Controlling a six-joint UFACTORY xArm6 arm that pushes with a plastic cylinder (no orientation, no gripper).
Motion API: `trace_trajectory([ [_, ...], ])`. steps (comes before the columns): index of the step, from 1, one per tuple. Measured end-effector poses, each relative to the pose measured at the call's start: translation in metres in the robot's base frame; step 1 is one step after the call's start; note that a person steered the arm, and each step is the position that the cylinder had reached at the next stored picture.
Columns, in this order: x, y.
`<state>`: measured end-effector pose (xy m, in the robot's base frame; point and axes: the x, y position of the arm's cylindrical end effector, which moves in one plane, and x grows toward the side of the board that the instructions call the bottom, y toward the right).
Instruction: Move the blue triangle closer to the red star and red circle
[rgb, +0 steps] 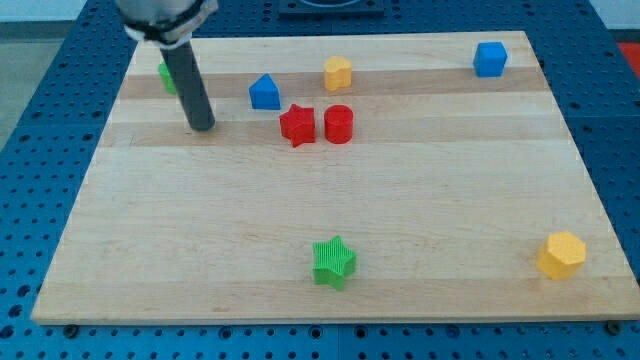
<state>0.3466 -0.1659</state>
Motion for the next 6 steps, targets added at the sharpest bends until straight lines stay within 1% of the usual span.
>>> trace_trajectory([
  [1,-0.029,0.042],
  [2,-0.028,0.067],
  [3,-0.019,0.076],
  [4,-0.005,0.099],
  [6,-0.005,0.107],
])
